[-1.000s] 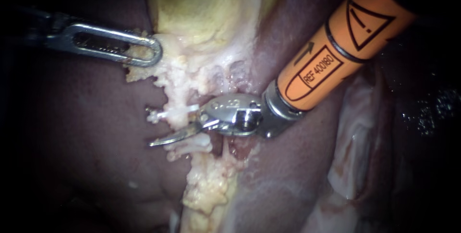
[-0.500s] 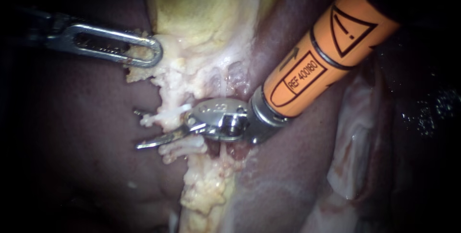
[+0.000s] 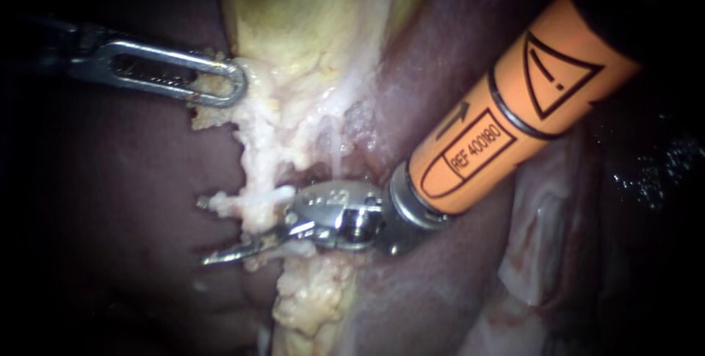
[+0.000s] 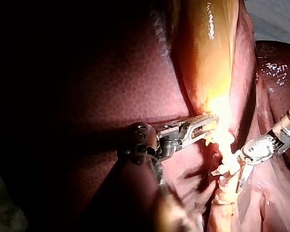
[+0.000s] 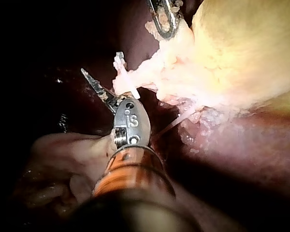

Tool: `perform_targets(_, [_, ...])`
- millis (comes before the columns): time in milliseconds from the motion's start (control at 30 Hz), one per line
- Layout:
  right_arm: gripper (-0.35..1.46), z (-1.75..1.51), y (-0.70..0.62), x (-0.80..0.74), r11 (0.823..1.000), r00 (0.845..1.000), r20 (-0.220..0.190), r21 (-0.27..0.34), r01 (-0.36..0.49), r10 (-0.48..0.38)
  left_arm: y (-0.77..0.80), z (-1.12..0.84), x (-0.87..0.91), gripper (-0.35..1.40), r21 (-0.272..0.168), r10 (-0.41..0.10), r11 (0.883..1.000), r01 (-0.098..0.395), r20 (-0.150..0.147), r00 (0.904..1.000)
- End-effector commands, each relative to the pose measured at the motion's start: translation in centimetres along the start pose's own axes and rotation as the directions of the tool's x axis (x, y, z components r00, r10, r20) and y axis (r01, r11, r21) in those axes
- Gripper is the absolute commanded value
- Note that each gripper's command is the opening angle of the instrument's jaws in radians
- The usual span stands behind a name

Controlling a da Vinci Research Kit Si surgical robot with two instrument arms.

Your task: Go to the cutting position left tube

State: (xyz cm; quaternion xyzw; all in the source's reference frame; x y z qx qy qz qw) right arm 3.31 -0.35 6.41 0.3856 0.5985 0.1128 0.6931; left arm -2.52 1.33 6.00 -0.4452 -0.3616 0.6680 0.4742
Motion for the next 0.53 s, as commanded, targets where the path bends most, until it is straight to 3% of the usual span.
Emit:
perform_targets(33, [1.38,0.01,-0.02,0.02,1.000,1.000,0.001,0.006,0.001,-0.001,0.00,0.00,0.00,-0.35,-0.001,0.000,1.000,0.000,0.000,1.0000])
perform_targets(533, [1.36,-0.03,0.02,0.01,1.000,1.000,0.001,0.006,0.000,0.000,-0.01,0.00,0.00,-0.35,-0.001,0.000,1.000,0.000,0.000,1.0000])
